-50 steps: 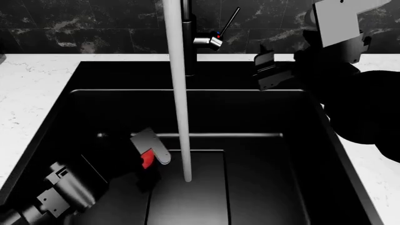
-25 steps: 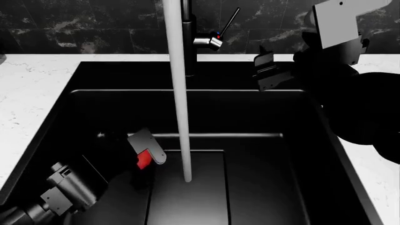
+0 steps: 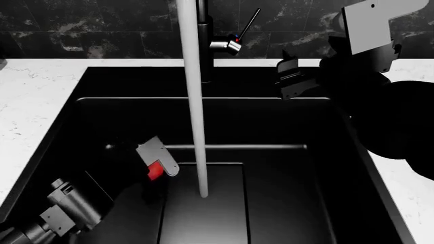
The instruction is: Pick the tomatos and corns from the sink and place them in one bowl. Place the pomegranate in the other bowl. Then turn off the sink faucet.
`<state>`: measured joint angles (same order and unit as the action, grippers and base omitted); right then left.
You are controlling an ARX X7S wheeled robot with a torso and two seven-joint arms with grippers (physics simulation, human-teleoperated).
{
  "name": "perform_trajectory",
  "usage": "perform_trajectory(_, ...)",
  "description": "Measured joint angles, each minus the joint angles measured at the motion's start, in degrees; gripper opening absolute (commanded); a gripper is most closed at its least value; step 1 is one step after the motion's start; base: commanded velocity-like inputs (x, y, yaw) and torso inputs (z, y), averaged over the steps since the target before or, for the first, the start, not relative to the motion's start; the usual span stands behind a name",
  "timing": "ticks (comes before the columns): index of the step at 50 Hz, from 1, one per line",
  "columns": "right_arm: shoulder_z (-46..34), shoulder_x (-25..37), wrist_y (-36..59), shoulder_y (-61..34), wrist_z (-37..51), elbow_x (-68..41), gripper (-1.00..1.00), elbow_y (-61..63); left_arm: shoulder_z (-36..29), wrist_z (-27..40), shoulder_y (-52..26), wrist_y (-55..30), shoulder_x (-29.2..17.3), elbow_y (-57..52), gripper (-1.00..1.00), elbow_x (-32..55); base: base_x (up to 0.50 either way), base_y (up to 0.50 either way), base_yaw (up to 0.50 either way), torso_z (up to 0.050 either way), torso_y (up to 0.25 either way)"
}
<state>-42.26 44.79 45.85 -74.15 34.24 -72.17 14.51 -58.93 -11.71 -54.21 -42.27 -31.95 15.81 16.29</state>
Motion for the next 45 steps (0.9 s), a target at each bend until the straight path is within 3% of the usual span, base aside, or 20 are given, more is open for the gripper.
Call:
perform_trajectory(11, 0.2, 0.3, 0.0, 0.2, 0.3, -0.3, 1.00, 0.4, 2.5, 2.5, 2.7, -0.8, -5.0, -11.4, -1.00, 1.4, 0.00, 0.00, 0.00, 0.000, 0.000)
perform_trajectory(22, 0.4, 0.5, 0.3, 0.2, 1.6, -0.8, 1.00, 1.6, 7.1, 7.0, 5.7, -2.8, -11.1, -27.4, -1.00, 4.9, 0.00, 0.00, 0.00, 0.000, 0.237)
perform_trajectory(45, 4.6, 4.3, -2.9, 5.0, 8.9, -7.0, 1.00, 14.0, 21.4, 18.7, 10.3, -2.4, -15.5, -44.9, -1.00, 13.1, -0.50, 0.00, 0.00, 0.000, 0.250)
